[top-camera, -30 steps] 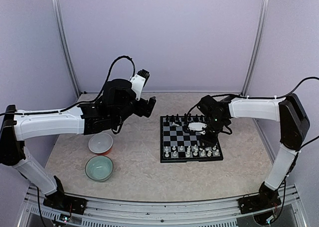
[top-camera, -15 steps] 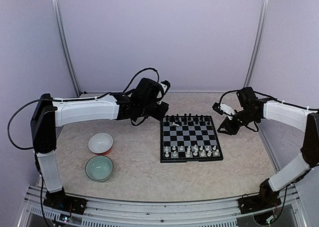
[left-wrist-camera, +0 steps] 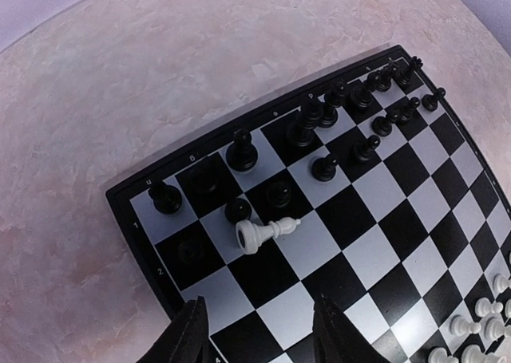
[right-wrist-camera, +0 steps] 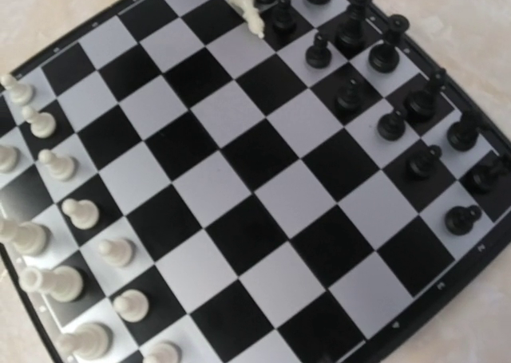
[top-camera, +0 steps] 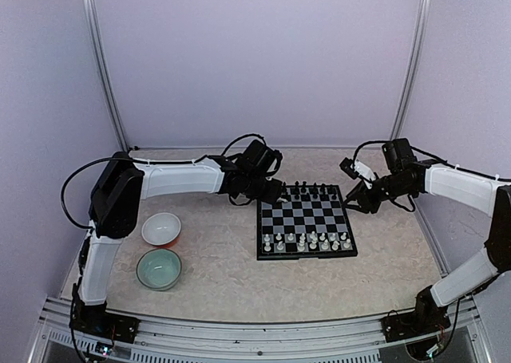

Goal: Set up the chess pieces on the board
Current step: Move the bishop to the chessboard.

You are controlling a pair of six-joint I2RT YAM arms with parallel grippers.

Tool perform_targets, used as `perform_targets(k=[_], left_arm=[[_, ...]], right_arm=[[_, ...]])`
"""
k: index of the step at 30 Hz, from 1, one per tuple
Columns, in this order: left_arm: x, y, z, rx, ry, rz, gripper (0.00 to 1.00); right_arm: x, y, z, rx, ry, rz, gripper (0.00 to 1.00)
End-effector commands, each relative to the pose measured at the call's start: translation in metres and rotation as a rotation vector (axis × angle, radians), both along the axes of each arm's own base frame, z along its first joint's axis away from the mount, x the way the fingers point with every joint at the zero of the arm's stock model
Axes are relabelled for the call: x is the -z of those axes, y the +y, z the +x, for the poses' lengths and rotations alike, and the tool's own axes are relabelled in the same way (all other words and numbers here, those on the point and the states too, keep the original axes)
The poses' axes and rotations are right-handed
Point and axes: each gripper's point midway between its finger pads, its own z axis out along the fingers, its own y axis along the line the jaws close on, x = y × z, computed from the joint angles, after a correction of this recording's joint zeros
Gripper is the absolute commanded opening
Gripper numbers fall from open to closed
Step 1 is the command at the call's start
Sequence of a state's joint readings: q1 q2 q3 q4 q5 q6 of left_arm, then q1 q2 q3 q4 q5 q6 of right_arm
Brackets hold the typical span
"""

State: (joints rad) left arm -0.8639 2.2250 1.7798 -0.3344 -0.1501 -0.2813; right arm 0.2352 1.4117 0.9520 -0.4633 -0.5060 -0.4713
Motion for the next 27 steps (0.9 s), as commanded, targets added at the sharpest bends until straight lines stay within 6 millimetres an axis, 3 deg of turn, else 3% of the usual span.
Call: perform_targets(k=[1, 12, 27], left_arm=[[0.0, -0.005, 0.015, -0.042, 0.012, -0.015, 0.49], [0.031, -0.007, 0.028, -0.051, 0.062, -0.01, 0.51], [0.042, -0.015, 0.034, -0.035, 0.084, -0.03, 0.48]], right_arm=[[-0.003, 0.004, -0.003, -0.016, 0.006, 0.03, 0.33], [-0.004, 0.003, -0.003, -0.016, -0.002, 0.025, 0.33], [0.002, 0.003, -0.004, -0.024, 0.018, 0.021, 0.32]])
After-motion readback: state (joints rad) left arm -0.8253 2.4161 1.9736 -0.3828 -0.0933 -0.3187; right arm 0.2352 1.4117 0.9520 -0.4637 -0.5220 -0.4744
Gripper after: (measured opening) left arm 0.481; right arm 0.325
